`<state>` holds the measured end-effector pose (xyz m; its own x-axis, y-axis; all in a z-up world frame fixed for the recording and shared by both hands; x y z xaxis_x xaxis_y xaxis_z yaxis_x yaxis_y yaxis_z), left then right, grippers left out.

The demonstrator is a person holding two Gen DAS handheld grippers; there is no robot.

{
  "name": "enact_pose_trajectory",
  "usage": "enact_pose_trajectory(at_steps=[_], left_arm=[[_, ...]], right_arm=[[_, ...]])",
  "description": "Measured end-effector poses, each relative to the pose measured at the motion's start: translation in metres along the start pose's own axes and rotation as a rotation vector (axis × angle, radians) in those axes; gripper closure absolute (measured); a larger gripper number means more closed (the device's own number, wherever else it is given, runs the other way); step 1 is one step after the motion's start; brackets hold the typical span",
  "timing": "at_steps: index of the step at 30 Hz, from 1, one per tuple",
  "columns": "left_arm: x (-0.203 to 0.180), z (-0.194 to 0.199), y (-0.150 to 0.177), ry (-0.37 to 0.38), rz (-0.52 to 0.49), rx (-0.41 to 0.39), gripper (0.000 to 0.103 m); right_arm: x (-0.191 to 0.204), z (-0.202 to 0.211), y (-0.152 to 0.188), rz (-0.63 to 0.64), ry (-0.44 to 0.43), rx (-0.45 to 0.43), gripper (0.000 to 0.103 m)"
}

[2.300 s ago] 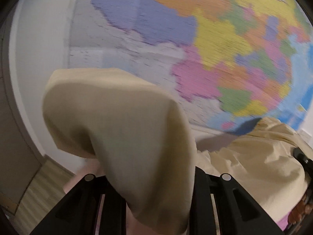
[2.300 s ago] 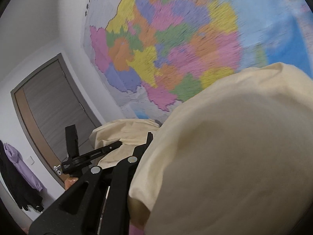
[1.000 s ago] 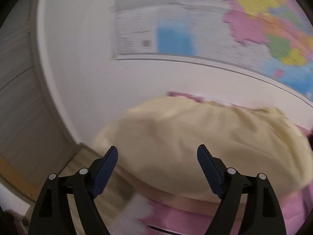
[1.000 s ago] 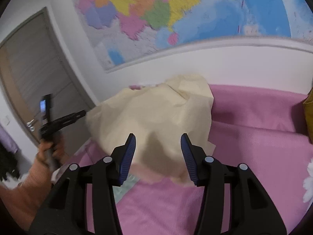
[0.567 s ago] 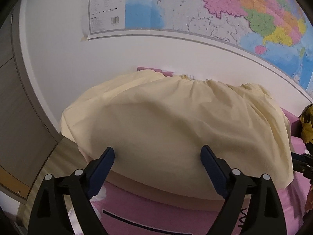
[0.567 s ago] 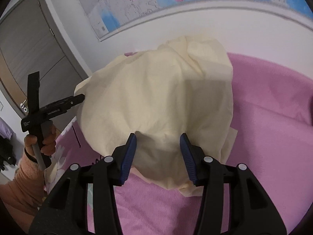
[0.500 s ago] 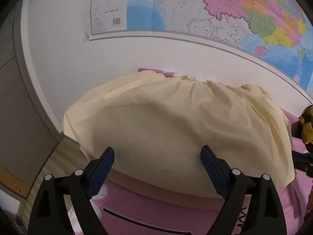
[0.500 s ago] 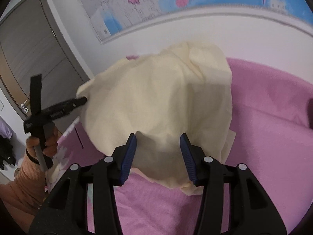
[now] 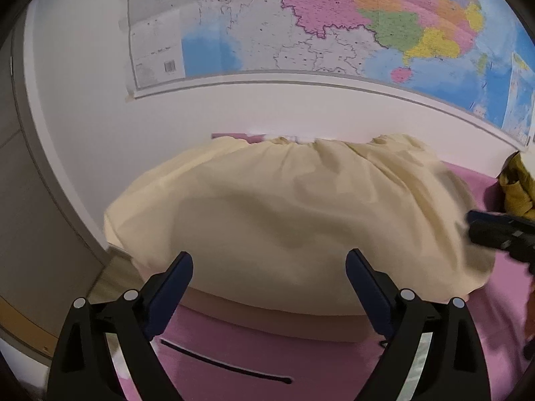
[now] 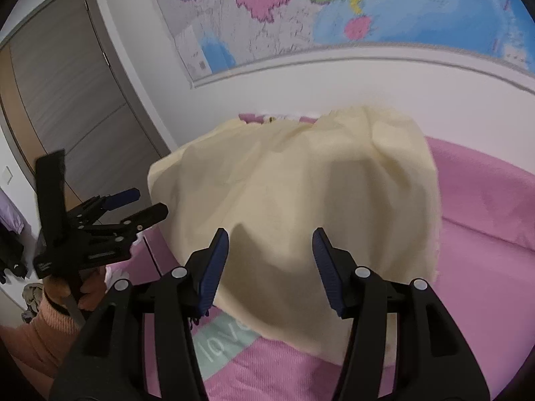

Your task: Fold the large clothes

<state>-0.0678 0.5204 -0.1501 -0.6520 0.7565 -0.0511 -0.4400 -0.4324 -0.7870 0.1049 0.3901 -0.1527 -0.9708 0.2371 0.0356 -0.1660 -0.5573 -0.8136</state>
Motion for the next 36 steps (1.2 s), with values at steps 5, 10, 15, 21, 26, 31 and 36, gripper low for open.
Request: enact_pose_trajectory(at_steps=[5,10,15,21,26,31,36], left_arm=[[-0.003,-0.013,0.007,0.005,0.004,0.025,0.014],[-0.002,-0.018,0.011,0.013,0.019,0.032,0.014],[-0.004,-0.014,0.007,0.009,0.021,0.013,0.014],[-0.01,-0.02,0.005,0.017,0.035,0.016,0.011],[-0.013,-0.021,0.005,0.011,0.034,0.022,0.01],[-0.015,-0.007,0.003,0.029,0.05,0.0,0.01],[-0.025,0.002,0.006,0.061,0.028,-0.019,0.008]], right_arm=[[-0.003,-0.018,0.013,-0.014,0.0,0.063,0.051],[-0.003,-0.004,0.007,-0.023,-0.017,0.044,0.051],[-0.014,0.011,-0.019,-0.05,0.012,-0.037,0.051],[-0.027,-0.029,-0.011,-0.066,0.067,0.043,0.051],[-0.026,-0.032,0.002,-0.075,0.079,0.042,0.05],[-0.011,-0.016,0.005,-0.051,0.054,-0.006,0.047],[0.01,-0.006,0.026,0.041,0.054,-0.022,0.047]])
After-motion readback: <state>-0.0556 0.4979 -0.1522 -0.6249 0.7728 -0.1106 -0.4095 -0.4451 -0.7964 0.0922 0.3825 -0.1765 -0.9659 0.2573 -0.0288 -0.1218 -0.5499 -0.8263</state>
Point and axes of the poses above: each gripper's, at about its wrist camera, not at the fingertips, and z roughly against the way its jaws point, x to its left, y to its underside, the point moved 9 cm from there along -z, roughly the way its jaws point, and after that the axes turned 3 degrees about z, right-handed, at the moved point
